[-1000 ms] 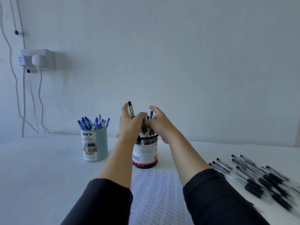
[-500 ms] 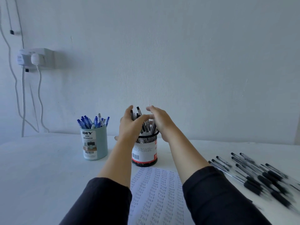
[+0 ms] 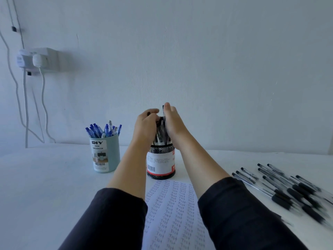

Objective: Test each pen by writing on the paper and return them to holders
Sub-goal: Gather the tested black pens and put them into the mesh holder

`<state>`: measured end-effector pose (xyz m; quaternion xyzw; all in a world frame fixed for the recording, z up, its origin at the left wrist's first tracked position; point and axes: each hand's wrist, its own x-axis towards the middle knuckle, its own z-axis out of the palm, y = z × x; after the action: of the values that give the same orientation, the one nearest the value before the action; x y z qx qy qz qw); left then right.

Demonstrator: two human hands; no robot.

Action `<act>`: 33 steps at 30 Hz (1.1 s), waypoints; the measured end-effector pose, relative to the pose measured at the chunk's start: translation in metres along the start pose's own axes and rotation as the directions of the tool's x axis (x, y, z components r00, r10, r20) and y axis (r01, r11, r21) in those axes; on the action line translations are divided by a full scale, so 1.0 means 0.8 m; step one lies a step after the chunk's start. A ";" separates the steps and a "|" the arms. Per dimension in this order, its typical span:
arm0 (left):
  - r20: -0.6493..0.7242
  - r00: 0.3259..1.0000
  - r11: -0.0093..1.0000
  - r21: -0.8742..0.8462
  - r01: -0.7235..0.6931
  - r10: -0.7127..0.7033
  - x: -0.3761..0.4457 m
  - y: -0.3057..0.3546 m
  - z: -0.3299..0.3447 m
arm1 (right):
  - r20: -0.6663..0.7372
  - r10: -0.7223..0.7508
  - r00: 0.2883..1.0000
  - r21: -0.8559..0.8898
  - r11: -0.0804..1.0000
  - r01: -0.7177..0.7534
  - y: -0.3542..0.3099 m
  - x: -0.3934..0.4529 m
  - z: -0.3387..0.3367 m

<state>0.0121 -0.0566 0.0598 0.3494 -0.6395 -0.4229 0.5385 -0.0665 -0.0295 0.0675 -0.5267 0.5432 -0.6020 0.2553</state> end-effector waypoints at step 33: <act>0.499 0.743 0.486 0.832 -0.266 -0.447 -0.123 0.073 0.143 | -0.403 0.459 0.791 -0.747 0.334 -0.575 0.006 -0.133 -0.265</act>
<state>-0.0825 0.0743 0.0675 0.4329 -0.8862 -0.1651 -0.0034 -0.2270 0.1444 0.0561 -0.3435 0.9150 -0.1792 0.1128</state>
